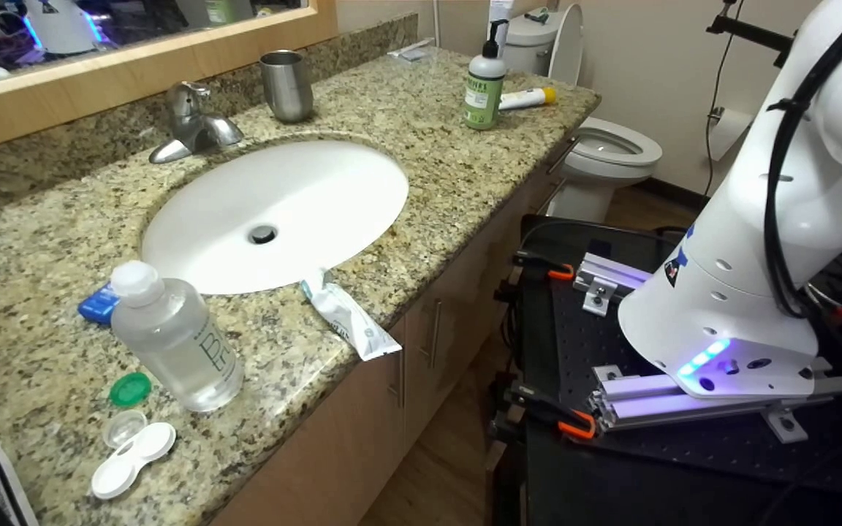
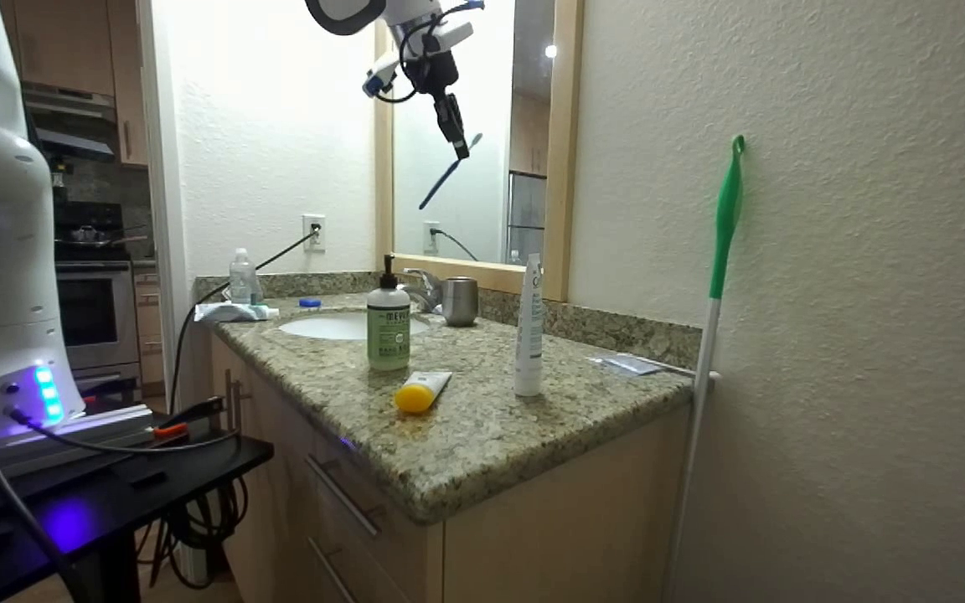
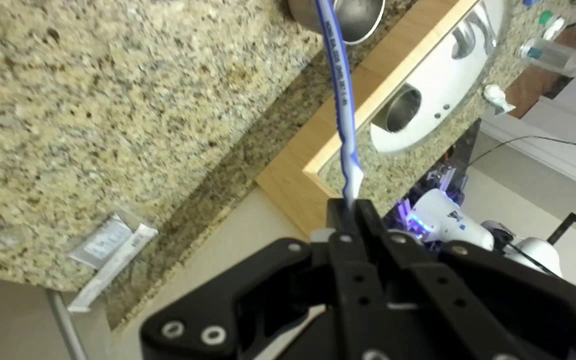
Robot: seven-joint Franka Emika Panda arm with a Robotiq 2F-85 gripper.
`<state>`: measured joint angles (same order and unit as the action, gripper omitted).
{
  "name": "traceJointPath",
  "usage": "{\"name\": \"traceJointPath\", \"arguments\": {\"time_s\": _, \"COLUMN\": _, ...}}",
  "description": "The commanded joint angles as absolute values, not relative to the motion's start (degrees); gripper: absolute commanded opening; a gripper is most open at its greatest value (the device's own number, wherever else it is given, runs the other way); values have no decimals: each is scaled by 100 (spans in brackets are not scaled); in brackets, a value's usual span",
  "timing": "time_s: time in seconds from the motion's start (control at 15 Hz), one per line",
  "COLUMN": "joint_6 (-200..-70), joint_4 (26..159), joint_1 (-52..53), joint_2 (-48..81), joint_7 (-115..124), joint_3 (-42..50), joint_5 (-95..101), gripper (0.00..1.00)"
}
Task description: Take the toothbrush out of the silver cup
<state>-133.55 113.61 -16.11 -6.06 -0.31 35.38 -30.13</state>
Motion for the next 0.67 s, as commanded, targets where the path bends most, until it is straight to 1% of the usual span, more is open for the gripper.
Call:
{"name": "traceJointPath", "arguments": {"time_s": 0.0, "joint_6": -12478, "joint_4": 11103, "joint_1": -1950, "joint_2": 467, "joint_7": -476, "joint_3": 3700, "joint_5": -3984, "gripper": 2}}
{"name": "traceJointPath", "arguments": {"time_s": 0.13, "joint_6": -12366, "joint_4": 10956, "joint_1": -2101, "joint_2": 1023, "joint_7": 34, "joint_3": 3500, "joint_5": -3802, "gripper": 2}}
{"name": "traceJointPath", "arguments": {"time_s": 0.4, "joint_6": -13413, "joint_4": 10832, "joint_1": -1873, "joint_2": 1660, "joint_7": 1777, "joint_3": 3015, "joint_5": -2646, "gripper": 2}}
{"name": "traceJointPath", "arguments": {"time_s": 0.47, "joint_6": -13497, "joint_4": 10717, "joint_1": -1486, "joint_2": 1866, "joint_7": 2252, "joint_3": 3285, "joint_5": -2340, "gripper": 2}}
{"name": "traceJointPath", "arguments": {"time_s": 0.6, "joint_6": -13335, "joint_4": 10506, "joint_1": -1231, "joint_2": 2144, "joint_7": 3220, "joint_3": 3383, "joint_5": -1561, "gripper": 2}}
